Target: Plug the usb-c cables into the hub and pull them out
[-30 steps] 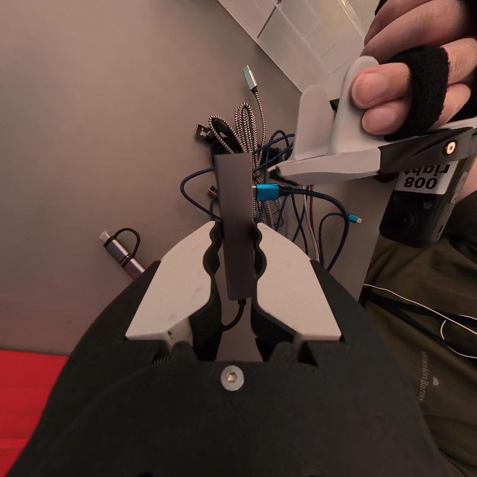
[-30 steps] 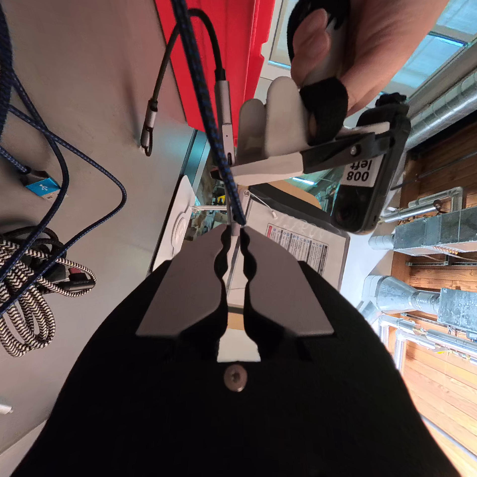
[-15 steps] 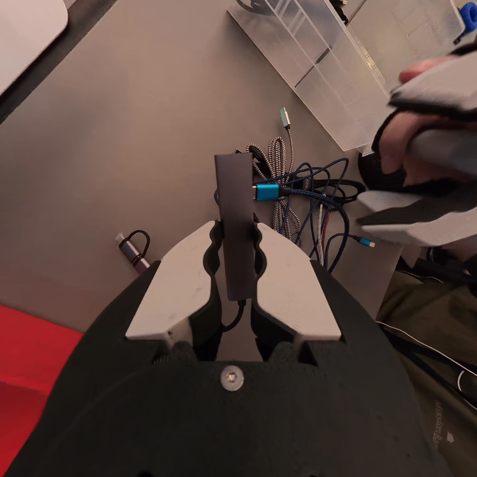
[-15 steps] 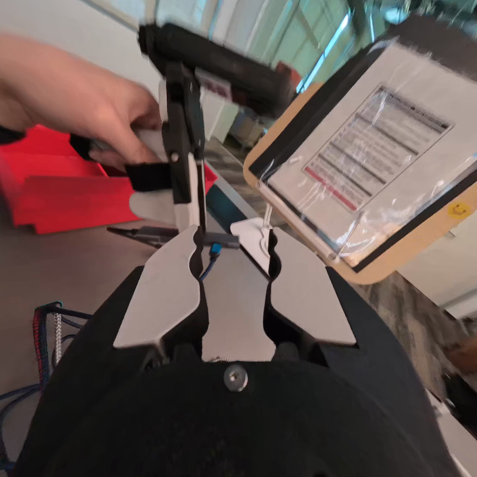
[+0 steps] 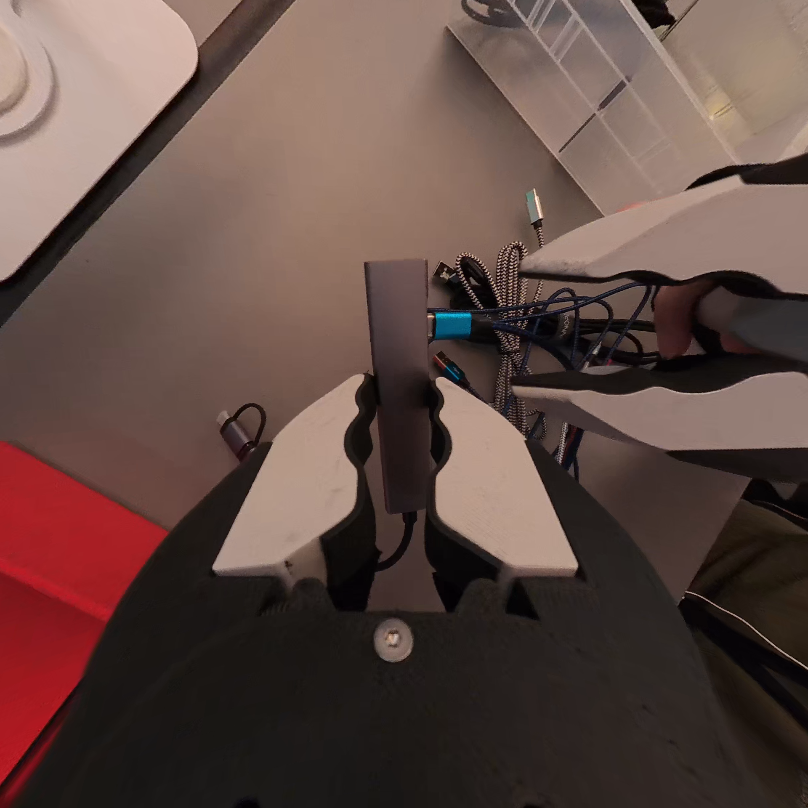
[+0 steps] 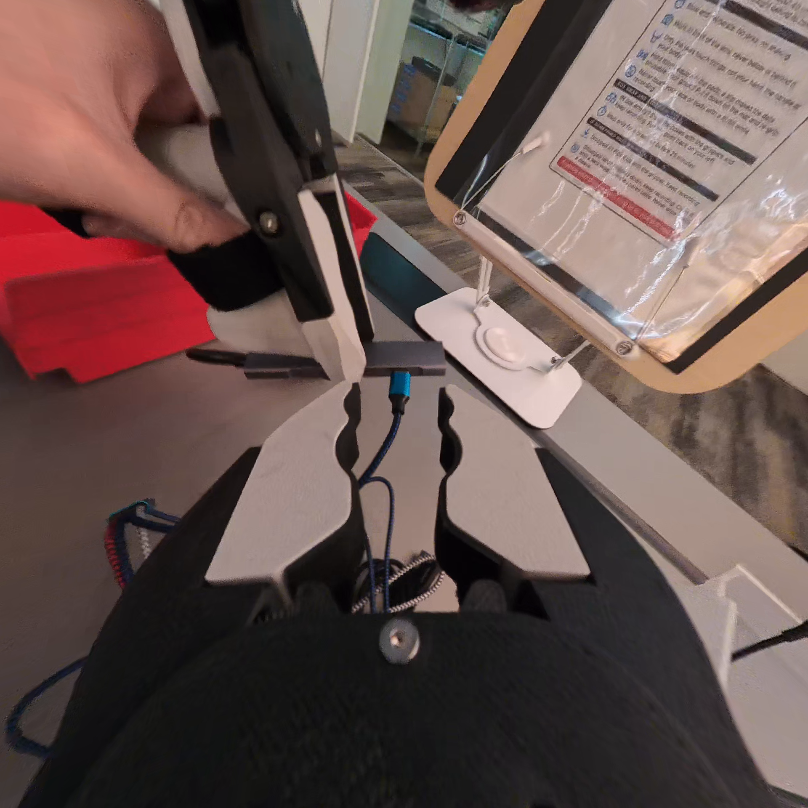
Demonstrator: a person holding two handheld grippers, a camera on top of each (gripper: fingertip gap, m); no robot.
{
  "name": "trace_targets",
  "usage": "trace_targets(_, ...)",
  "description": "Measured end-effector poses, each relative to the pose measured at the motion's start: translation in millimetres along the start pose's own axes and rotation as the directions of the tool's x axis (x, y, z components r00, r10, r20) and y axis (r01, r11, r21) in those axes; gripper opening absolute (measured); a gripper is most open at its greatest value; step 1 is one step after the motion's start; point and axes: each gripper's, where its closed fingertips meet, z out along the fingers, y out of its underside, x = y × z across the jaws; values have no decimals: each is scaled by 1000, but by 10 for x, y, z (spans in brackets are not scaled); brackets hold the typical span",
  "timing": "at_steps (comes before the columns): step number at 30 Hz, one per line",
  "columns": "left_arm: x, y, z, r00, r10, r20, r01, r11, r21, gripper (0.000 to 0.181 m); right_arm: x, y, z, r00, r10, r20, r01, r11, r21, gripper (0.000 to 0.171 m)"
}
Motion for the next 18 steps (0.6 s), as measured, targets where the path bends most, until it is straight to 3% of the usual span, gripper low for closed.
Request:
trace_targets(5,65,-25,33,1000,8,-8,-8,1000,5,22,85,-125,-78,999,32,-41,-30,998,61,37)
trace_targets(18,63,-42,24,1000,11,23,-11,1000,11,22,26,123,103,998,54,-28,-55,998,-34,36)
